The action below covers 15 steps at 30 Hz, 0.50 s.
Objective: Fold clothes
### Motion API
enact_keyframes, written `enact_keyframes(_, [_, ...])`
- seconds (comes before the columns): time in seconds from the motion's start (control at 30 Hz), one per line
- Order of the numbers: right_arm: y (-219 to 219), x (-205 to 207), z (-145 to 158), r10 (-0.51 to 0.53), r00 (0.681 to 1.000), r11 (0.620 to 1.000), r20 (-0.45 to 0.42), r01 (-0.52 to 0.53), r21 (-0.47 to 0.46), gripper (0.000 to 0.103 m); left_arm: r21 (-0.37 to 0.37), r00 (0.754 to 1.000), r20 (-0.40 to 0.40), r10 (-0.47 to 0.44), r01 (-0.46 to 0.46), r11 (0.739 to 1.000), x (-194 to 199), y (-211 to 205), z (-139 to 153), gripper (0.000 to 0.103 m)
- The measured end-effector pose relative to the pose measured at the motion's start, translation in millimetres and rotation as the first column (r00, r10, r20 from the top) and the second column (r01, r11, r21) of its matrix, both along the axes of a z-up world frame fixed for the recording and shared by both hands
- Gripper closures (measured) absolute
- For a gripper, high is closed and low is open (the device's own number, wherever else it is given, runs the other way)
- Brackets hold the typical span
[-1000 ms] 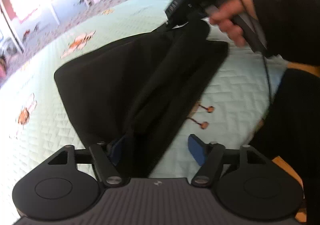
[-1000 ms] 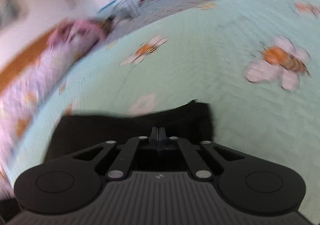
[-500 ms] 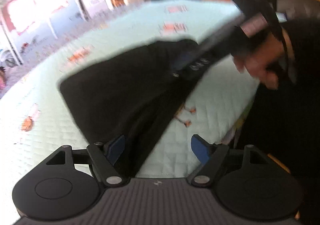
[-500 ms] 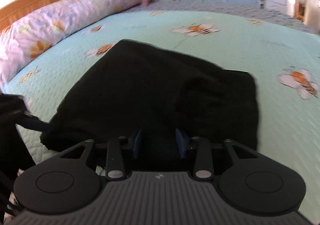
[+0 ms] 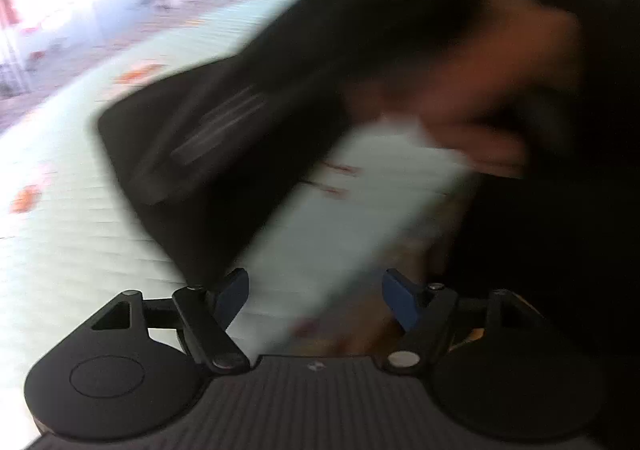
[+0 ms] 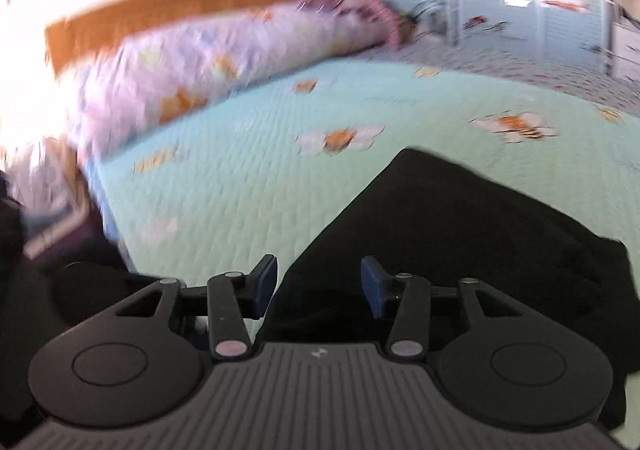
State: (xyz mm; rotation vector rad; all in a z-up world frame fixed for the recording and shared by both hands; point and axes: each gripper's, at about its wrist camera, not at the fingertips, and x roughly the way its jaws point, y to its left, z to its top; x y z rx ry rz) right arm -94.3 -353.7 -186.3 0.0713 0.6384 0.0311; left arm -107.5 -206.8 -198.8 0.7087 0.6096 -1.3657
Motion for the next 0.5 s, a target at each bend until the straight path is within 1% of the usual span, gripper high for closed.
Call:
enact_keyframes(0.03, [0, 7, -6, -0.026, 0.999, 0.998, -0.038, 0.023, -0.052, 0.054, 0.012, 0.999, 0.012, -0.046, 0.046, 0.999, -9, 0, -1, 0.027])
enact_keyframes(0.07, [-1, 6, -5, -0.036, 0.999, 0.998, -0.038, 0.034, -0.053, 0.054, 0.011, 0.997, 0.03, -0.076, 0.075, 0.997, -16, 3, 2, 0.027])
enact_keyframes(0.13, [-6, -4, 1, -0.047, 0.999, 0.999, -0.01, 0.046, -0.016, 0.055, -0.025, 0.996, 0.049, -0.07, 0.071, 0.997, -16, 10, 14, 0.027])
enact_keyframes(0.2, [-11, -14, 7, -0.058, 0.998, 0.998, 0.018, 0.057, 0.021, 0.051, -0.101, 0.999, 0.032, -0.009, 0.012, 0.995, -2, 20, 32, 0.028])
enact_keyframes(0.27, [-15, -25, 13, -0.07, 0.997, 0.996, 0.046, 0.067, 0.059, 0.035, -0.165, 0.997, 0.04, 0.062, -0.055, 0.985, 15, 24, 47, 0.027])
enact_keyframes(0.3, [-18, -30, 16, -0.076, 0.995, 0.994, 0.059, 0.072, 0.078, 0.033, -0.185, 0.995, 0.051, 0.091, -0.08, 0.979, 24, 23, 52, 0.027])
enact_keyframes(0.33, [-21, -32, 9, -0.104, 0.994, 0.993, 0.033, 0.102, 0.065, 0.033, -0.192, 0.992, 0.06, 0.111, -0.098, 0.977, 32, 19, 55, 0.027])
enact_keyframes(0.37, [-29, -34, -2, -0.15, 0.989, 0.987, -0.015, 0.151, 0.05, 0.034, -0.194, 0.99, 0.068, 0.125, -0.11, 0.975, 38, 13, 55, 0.027])
enact_keyframes(0.43, [-48, -42, -19, -0.243, 0.966, 0.967, -0.085, 0.248, 0.051, 0.035, -0.197, 0.987, 0.071, 0.143, -0.127, 0.972, 48, 1, 52, 0.027])
enact_keyframes(0.47, [-56, -49, -24, -0.274, 0.957, 0.956, -0.097, 0.282, 0.079, 0.036, -0.18, 0.987, 0.058, 0.147, -0.135, 0.974, 51, -5, 47, 0.027])
enact_keyframes(0.5, [-62, -60, -22, -0.298, 0.951, 0.943, -0.089, 0.307, 0.131, 0.036, -0.157, 0.988, 0.042, 0.147, -0.139, 0.978, 51, -9, 41, 0.027])
